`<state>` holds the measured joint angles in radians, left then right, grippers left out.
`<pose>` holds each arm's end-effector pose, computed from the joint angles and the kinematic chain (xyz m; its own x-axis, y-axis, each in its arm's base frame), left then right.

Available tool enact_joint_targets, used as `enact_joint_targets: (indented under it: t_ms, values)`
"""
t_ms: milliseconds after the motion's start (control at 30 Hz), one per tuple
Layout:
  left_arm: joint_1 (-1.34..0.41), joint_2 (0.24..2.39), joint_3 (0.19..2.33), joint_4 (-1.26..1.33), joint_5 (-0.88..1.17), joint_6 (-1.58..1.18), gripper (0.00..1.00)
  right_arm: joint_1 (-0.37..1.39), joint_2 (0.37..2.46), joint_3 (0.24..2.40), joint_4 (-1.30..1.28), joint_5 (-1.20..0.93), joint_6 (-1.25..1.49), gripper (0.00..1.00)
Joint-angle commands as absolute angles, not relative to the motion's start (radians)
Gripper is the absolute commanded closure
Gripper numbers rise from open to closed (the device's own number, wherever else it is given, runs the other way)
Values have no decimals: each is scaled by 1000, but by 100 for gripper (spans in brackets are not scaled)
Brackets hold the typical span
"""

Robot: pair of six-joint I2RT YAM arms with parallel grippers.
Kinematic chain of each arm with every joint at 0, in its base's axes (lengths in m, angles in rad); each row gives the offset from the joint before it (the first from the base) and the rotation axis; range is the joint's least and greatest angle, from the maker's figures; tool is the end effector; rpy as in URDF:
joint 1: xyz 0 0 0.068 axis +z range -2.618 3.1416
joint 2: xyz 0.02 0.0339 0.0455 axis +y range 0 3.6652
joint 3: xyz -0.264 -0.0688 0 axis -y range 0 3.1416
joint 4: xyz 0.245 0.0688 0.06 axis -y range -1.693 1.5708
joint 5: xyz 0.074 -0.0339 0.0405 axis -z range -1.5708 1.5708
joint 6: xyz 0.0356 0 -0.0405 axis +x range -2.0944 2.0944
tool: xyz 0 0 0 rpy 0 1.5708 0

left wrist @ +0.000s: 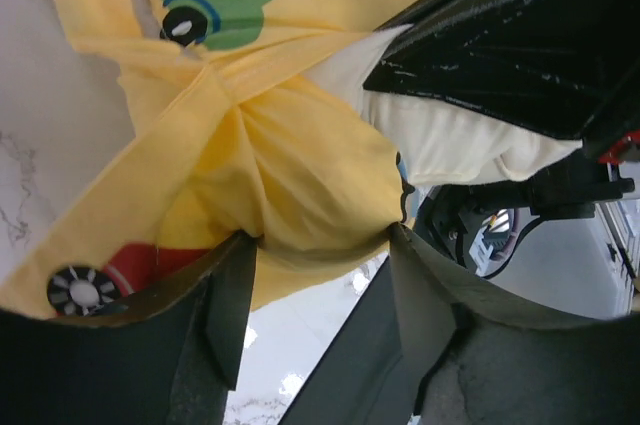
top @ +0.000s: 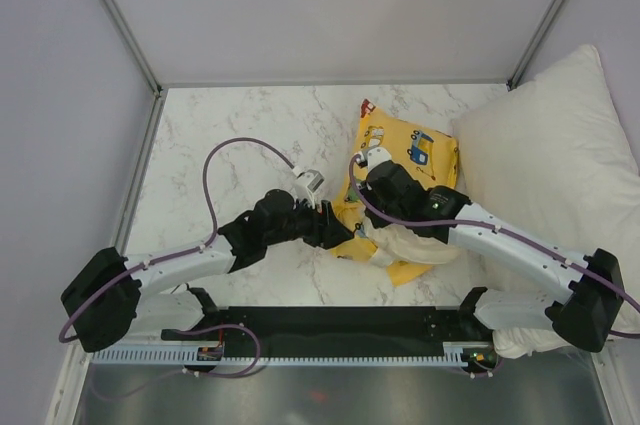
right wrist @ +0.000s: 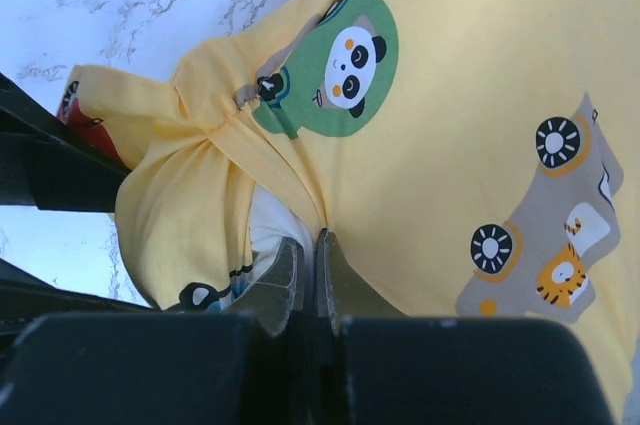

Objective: Remove the pillowcase from the pillow
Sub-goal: Expand the opening of the pillowcase

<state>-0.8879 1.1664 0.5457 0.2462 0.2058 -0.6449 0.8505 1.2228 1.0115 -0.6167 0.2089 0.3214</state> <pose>0.1531 -0.1998 0.2227 -0.7131 -0.0559 -0.6988 0.5640 0.5463 -0.6192 0.1742 0.1873 0.2888 -0.6640 -0.2881 -0.6900 -0.4564 0.8871 0.0687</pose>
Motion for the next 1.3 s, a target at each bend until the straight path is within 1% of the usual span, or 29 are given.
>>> enact_joint_targets:
  t_ms: [0,67,233,300,367,433,467,500,567,667,800,1000,1100,1267]
  values:
    - [-894,1225,603,367,210,-709,34,891,1206,1066,-537,253,408,100]
    - [-893,1256,607,370,189,-712,32,902,1200,1063,-535,258,417,100]
    - [-894,1266,581,442,202,-762,22,933,1186,1046,-529,276,436,100]
    - [-894,1269,574,463,201,-773,21,934,1184,1048,-528,279,442,100]
    - [-894,1267,560,472,207,-769,23,933,1180,1055,-523,287,443,100]
    - [-894,1270,552,477,227,-756,41,934,1178,1066,-517,304,443,100]
    - [-894,1272,551,477,235,-750,53,934,1180,1069,-515,317,443,100]
    - [-894,1272,543,474,250,-746,69,934,1181,1081,-517,333,443,100]
    - [-894,1270,540,459,259,-730,79,936,1189,1094,-520,350,442,100]
    - [-894,1261,525,442,265,-710,97,934,1203,1117,-519,376,440,100]
    - [-896,1226,486,425,284,-681,98,885,1224,1134,-525,391,422,100]
    - [-894,1121,402,368,267,-655,98,686,1209,1094,-499,307,377,100]
    - [-896,1088,374,361,253,-658,98,631,1195,1075,-495,285,367,100]
    - [-894,1062,347,351,235,-643,98,606,1209,1058,-489,253,360,100]
